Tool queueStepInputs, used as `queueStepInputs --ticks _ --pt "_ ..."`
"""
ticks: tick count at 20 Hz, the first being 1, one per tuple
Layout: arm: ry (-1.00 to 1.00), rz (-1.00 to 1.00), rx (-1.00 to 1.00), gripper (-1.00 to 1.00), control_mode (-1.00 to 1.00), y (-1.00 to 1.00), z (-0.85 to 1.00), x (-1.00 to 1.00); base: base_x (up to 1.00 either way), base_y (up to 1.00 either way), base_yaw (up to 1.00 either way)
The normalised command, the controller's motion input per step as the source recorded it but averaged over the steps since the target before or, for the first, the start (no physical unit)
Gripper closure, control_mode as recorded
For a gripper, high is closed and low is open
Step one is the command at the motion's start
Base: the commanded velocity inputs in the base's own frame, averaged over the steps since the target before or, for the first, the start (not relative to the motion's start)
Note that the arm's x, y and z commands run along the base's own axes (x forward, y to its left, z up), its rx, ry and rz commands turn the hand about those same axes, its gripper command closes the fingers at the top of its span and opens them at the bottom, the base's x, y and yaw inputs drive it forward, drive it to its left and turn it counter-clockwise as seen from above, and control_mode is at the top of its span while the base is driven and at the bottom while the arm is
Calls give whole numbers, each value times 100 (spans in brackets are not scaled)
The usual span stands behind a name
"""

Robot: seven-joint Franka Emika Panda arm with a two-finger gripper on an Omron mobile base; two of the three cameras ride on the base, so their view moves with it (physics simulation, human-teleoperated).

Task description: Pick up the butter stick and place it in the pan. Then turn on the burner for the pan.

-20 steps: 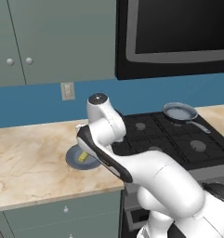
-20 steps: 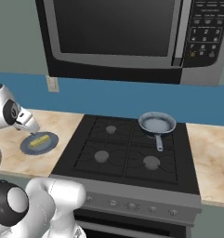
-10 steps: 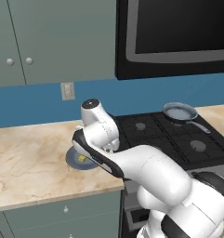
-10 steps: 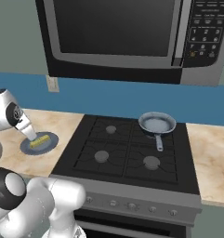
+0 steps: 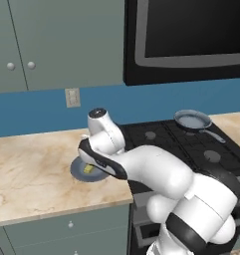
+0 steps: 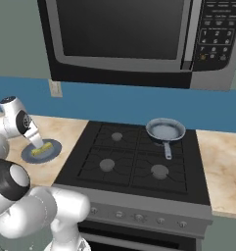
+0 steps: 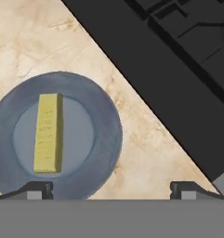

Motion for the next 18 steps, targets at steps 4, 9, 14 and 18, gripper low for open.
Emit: queueStepInputs --ticks 4,9,14,18 --pt "3 0 1 -100 -100 12 -30 35 0 0 0" --pt "8 0 0 -100 -100 27 -31 39 0 0 0" --pt "8 0 0 -100 -100 27 -33 33 0 0 0" --pt "5 0 0 -100 -100 15 -35 17 0 0 0"
